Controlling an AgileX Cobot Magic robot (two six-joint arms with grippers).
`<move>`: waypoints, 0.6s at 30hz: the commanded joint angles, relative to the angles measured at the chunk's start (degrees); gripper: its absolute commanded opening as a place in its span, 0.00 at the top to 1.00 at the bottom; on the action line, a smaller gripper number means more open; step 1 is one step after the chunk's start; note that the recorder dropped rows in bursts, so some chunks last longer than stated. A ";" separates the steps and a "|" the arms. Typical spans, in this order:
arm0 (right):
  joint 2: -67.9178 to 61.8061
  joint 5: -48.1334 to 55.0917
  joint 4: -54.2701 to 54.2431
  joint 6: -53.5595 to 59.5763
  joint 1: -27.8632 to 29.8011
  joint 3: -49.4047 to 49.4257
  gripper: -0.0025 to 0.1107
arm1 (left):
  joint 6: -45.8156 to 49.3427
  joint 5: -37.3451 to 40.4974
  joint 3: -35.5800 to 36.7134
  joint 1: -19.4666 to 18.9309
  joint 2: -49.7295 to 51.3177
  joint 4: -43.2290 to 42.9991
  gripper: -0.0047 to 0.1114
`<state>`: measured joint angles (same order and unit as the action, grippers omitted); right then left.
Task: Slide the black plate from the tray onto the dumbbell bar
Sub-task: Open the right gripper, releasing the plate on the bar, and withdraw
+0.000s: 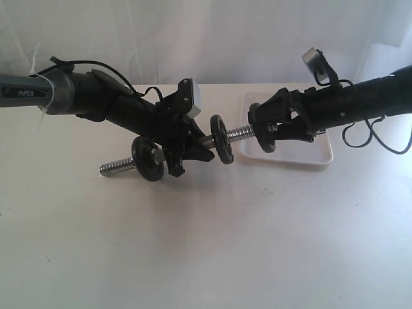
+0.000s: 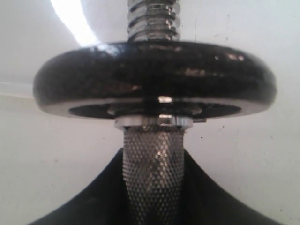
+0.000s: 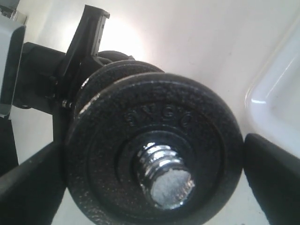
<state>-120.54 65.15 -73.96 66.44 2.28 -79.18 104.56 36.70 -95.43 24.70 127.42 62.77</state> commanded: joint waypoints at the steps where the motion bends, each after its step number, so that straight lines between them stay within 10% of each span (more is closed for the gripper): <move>1: 1.03 4.82 -0.30 0.94 -1.19 -0.06 0.20 | -0.48 3.59 -1.34 0.60 -6.69 9.79 0.96; 18: 1.57 4.82 0.54 2.30 -1.19 -0.27 0.15 | -0.24 3.82 -1.34 0.60 -6.69 9.13 0.96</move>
<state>-120.43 66.08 -71.81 67.93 1.53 -79.29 106.22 38.12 -95.55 25.07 127.42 59.07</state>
